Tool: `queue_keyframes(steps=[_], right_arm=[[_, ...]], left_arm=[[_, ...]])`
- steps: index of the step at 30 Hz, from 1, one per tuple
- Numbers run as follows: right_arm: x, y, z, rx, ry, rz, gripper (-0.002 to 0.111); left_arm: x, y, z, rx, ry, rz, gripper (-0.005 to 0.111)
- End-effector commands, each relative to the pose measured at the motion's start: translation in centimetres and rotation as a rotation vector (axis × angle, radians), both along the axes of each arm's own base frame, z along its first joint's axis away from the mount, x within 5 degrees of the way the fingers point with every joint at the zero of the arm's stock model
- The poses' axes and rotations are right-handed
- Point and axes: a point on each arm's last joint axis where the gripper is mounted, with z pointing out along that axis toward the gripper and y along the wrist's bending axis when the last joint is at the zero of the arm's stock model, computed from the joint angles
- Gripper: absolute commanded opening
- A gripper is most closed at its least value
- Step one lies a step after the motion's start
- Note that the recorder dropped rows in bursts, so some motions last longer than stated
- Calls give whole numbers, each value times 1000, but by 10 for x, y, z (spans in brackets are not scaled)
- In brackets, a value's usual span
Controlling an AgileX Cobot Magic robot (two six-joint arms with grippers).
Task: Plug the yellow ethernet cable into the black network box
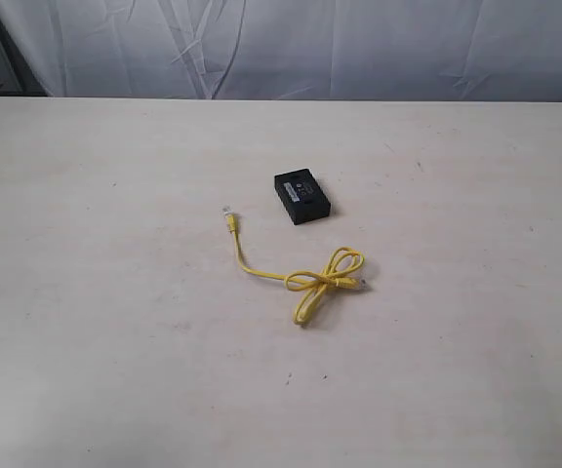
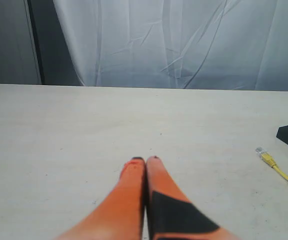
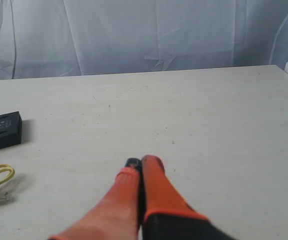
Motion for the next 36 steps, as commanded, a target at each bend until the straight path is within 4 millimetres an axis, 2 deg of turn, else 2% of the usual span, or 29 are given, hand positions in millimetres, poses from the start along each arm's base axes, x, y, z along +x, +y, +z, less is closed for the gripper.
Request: queue_keyframes(steps=[1, 8, 14, 17, 19, 22, 23, 30, 33, 36], right_arm=[[0, 0, 0, -1, -12, -3, -1], [0, 0, 2, -5, -24, -4, -1], [2, -1, 19, 38, -219, -17, -1], [1, -3, 35, 72, -389, -35, -1], [-1, -5, 44, 185, -493, -59, -1], [-4, -10, 50, 442, -577, -88, -1], [-3, -9, 50, 447, -566, -80, -1], [-7, -4, 94, 340, -537, -30, -1], [1, -3, 113, 276, -489, -28, -1], [18, -2, 129, 205, -383, -28, -1]], left_arm=[[0, 0, -1, -5, -9, 2, 0], [0, 0, -1, -2, -9, 1, 0], [0, 0, -1, -2, -9, 1, 0], [0, 0, -1, -2, -9, 1, 0], [0, 0, -1, -2, -9, 1, 0], [0, 0, 1, -3, -22, 2, 0], [0, 0, 2, -4, -40, 2, 0], [0, 0, 5, -15, -72, 2, 0], [0, 0, 5, -15, -72, 2, 0], [0, 0, 5, -15, -74, 2, 0]])
